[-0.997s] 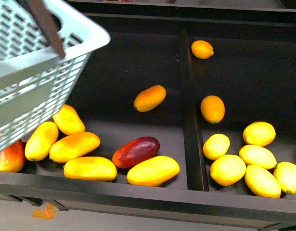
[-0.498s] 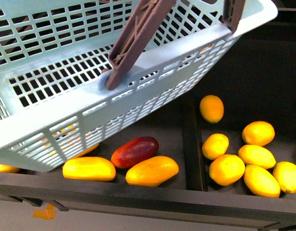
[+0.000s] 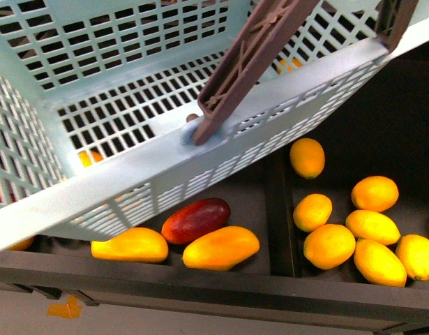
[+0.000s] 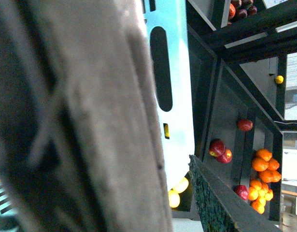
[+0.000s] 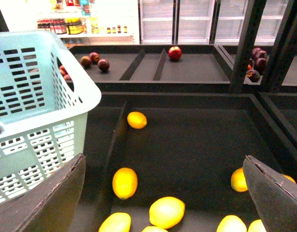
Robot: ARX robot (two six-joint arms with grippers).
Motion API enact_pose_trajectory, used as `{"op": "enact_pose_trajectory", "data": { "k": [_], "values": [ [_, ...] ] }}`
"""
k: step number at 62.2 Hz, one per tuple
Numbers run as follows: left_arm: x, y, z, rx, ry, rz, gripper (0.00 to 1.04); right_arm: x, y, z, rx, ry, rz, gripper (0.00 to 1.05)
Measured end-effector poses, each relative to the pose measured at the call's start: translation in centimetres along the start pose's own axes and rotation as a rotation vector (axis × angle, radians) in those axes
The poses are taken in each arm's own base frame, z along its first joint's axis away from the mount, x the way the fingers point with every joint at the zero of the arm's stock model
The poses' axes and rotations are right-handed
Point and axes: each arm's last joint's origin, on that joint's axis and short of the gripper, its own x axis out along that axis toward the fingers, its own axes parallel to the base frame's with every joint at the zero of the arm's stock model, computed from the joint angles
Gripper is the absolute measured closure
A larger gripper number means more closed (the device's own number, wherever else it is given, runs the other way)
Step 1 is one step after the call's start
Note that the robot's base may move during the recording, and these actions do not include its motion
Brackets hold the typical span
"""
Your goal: Pick lemon and mango into basket
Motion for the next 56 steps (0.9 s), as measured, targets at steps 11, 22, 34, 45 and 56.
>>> {"op": "enact_pose_trajectory", "data": {
  "k": [11, 22, 34, 45, 56],
  "values": [
    [0.0, 0.0, 0.0, 0.002, -0.001, 0.000, 0.78, 0.5, -0.5, -0.4, 0.226, 0.563, -0.156, 0.09],
    [0.0, 0.0, 0.0, 0.006, 0.003, -0.002, 0.78, 3.0, -1.8, -2.5, 0.332, 0.691, -0.291, 0.09],
    [0.0, 0.0, 0.0, 0.006, 0.006, -0.004, 0.78, 8.2, -2.2, -5.7, 0.352, 0.785, -0.286, 0.09],
    [0.0, 0.0, 0.0, 0.005, 0.000, 0.000, 0.78, 14.0, -2.8, -9.1, 0.346, 0.837, -0.364, 0.09],
    [0.0, 0.0, 0.0, 0.006, 0.001, -0.001, 0.78, 17.9, -2.9, -13.5, 0.431, 0.958, -0.441, 0.09]
  ]
}}
